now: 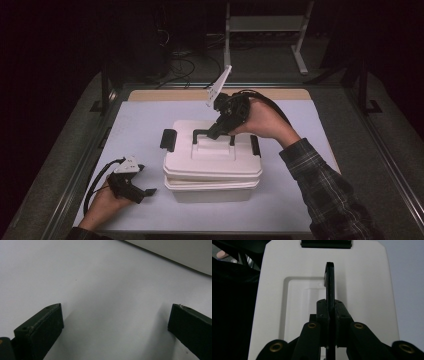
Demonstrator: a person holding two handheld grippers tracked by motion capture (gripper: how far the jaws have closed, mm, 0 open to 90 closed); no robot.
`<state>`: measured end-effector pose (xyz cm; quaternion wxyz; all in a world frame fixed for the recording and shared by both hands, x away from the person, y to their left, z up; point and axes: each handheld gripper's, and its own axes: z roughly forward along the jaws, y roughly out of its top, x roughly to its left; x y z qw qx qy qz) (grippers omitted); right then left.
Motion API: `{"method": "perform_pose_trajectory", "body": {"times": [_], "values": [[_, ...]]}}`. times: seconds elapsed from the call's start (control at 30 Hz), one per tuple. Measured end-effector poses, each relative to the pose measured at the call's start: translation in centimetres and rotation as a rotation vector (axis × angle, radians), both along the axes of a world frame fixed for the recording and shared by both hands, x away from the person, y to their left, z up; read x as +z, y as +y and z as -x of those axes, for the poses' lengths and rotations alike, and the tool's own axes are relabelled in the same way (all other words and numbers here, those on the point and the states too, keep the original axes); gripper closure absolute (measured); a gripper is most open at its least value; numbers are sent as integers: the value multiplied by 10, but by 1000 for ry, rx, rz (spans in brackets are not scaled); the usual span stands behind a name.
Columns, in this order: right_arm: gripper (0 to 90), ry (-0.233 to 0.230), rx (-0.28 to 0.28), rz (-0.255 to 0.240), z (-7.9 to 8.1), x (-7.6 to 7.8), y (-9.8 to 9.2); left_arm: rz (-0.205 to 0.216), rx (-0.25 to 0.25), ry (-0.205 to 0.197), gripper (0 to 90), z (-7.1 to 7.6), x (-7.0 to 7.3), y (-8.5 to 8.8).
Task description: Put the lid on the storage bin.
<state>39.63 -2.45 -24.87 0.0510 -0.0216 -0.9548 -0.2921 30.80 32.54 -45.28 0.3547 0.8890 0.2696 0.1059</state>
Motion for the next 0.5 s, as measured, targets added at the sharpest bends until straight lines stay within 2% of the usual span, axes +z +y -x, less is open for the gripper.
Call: {"method": "perform_pose_trajectory", "body": {"times": [0.2,0.5], "values": [[842,15,29,31,4,-7,9,0,0,0,0,0,0,0],[842,19,41,31,9,-16,12,0,0,1,0,0,0,0]]}}
